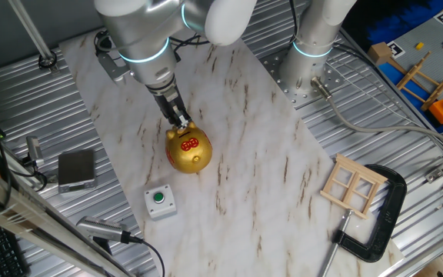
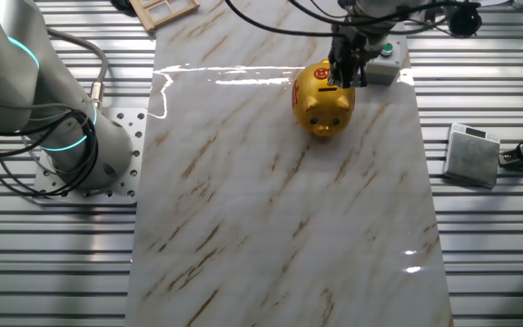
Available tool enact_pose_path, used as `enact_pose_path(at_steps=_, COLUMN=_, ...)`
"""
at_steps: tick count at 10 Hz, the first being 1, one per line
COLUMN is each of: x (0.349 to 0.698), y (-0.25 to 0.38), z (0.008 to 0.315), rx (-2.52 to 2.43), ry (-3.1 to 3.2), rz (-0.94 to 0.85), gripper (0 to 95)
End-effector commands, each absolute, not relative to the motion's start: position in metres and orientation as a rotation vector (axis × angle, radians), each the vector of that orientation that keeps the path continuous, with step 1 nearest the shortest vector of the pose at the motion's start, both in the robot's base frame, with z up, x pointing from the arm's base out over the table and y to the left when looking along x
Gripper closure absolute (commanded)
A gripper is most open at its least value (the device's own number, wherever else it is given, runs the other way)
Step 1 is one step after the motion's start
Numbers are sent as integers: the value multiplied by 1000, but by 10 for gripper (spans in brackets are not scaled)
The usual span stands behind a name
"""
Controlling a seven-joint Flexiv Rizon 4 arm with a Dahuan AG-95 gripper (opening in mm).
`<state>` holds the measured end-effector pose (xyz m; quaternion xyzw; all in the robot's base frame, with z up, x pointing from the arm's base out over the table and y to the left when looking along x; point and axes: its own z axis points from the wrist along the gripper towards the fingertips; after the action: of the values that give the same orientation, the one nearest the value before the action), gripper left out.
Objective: Drop coins into a piggy bank
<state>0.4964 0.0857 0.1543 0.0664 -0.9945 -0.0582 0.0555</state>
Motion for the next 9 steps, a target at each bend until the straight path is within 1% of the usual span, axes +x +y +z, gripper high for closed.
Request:
enact_pose_path(at_steps=1, x=496, y=85, z=154, rx=201, ry=-3023, rz=-179, gripper=950)
enact_pose_path(at_steps=9, x=497, y=84, z=151, rx=209, ry=-3029, rz=-186, gripper=950)
